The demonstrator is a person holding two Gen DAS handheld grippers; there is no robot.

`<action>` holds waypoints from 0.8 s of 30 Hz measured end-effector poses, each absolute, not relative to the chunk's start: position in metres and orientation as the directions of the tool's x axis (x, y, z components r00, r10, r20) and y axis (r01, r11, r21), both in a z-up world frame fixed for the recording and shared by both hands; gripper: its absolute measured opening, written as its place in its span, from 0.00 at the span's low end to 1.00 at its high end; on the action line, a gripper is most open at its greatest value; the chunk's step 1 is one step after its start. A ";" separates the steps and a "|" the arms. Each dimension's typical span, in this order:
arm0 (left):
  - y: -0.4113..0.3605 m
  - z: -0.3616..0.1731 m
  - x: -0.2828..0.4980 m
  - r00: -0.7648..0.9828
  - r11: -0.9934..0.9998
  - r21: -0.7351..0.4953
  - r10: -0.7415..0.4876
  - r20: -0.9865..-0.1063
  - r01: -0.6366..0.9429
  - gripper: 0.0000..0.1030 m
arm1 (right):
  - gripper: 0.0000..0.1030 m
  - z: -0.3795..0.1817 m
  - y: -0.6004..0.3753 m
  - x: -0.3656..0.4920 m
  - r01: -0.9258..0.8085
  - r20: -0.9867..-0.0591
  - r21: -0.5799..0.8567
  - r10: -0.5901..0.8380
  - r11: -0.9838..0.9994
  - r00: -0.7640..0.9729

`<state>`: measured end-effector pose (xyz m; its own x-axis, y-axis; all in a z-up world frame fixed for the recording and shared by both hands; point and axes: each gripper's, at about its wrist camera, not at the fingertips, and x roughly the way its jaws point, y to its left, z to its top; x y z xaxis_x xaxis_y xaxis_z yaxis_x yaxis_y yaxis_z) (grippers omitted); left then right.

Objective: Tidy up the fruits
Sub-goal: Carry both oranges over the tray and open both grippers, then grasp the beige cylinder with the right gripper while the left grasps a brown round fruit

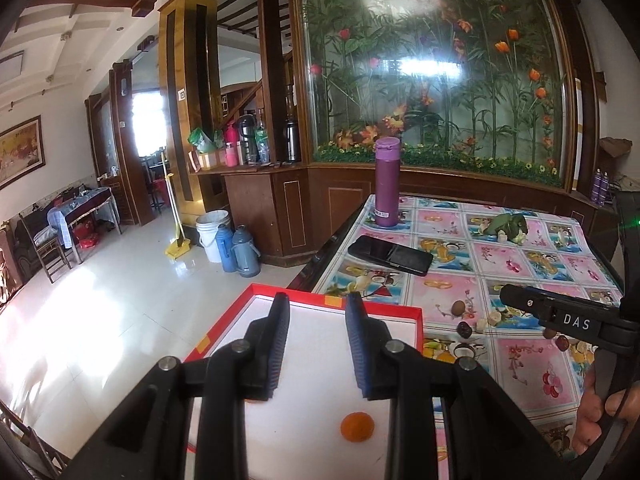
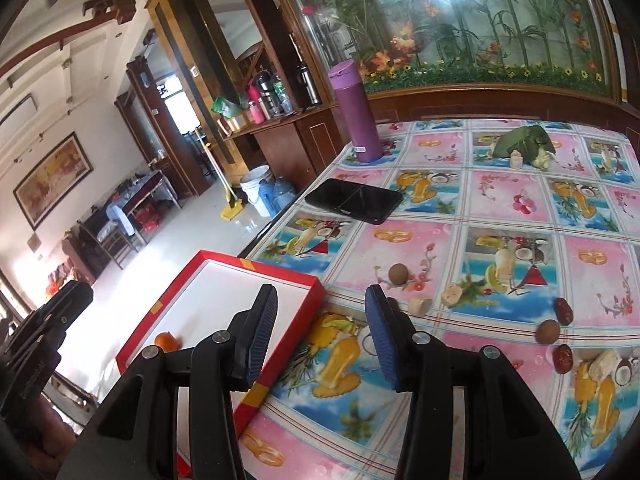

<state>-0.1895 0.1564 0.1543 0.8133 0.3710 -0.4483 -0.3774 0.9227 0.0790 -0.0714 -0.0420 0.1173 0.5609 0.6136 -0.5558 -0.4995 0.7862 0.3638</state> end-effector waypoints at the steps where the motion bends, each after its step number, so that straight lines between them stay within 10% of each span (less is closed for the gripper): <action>1: 0.152 0.154 -0.187 0.815 0.925 0.084 0.368 -0.448 -0.371 0.30 | 0.43 0.118 -0.049 -0.071 -0.492 -0.555 0.364 0.609 0.791 0.567; 24: 0.011 0.040 -0.100 0.589 0.999 0.021 -0.012 -0.808 0.049 0.53 | 0.57 0.039 -0.216 -0.066 -0.303 -0.743 0.157 0.314 0.940 0.590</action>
